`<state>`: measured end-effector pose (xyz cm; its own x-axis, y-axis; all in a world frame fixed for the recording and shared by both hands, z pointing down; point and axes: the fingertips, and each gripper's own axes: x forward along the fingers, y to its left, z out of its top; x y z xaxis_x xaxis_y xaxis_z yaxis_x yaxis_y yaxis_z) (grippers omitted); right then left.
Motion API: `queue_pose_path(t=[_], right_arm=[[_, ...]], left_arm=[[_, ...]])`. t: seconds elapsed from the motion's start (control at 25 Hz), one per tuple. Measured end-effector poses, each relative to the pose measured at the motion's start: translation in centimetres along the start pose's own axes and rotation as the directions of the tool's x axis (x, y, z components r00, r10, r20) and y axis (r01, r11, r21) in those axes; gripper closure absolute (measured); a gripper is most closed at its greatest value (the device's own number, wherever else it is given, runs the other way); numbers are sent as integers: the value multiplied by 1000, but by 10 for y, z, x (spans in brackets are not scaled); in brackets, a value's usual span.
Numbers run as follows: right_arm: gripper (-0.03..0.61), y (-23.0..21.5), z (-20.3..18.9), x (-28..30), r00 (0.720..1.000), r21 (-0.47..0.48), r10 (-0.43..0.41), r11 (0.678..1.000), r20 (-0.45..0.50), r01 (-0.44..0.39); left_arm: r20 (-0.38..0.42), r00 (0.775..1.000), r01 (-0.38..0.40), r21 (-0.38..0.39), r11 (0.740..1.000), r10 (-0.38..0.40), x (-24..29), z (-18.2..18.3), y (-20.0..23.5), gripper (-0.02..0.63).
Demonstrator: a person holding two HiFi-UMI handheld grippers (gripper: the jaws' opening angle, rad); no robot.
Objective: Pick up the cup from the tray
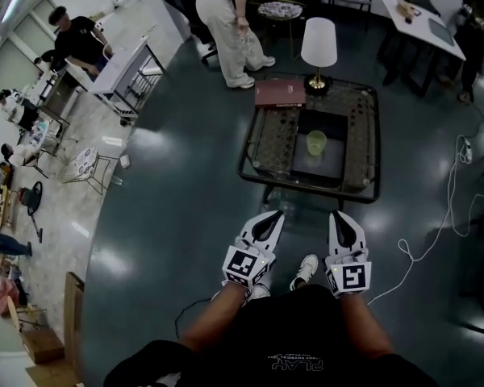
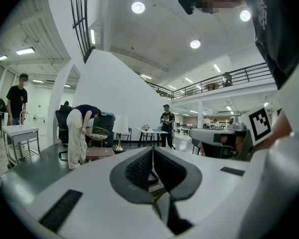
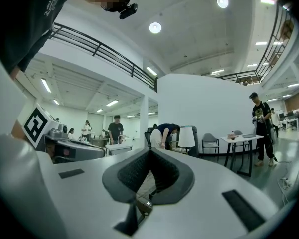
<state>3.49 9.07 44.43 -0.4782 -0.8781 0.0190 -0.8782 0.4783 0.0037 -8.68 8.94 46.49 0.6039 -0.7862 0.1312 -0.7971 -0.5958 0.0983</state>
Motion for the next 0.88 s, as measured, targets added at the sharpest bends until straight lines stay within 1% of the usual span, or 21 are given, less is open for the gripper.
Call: queue_pose_path(t=[0.36, 0.6, 0.88], right_arm=[[568, -36, -6, 21, 999, 20, 33, 999, -8, -33], [568, -61, -7, 31, 998, 9, 61, 998, -10, -61], [568, -76, -14, 45, 997, 5, 71, 997, -21, -71]], left_arm=[[-29, 1000, -8, 12, 1000, 8, 45, 1, -2, 601], [-41, 999, -13, 16, 1000, 13, 74, 0, -9, 601], [-13, 999, -43, -13, 999, 43, 97, 6, 0, 601]])
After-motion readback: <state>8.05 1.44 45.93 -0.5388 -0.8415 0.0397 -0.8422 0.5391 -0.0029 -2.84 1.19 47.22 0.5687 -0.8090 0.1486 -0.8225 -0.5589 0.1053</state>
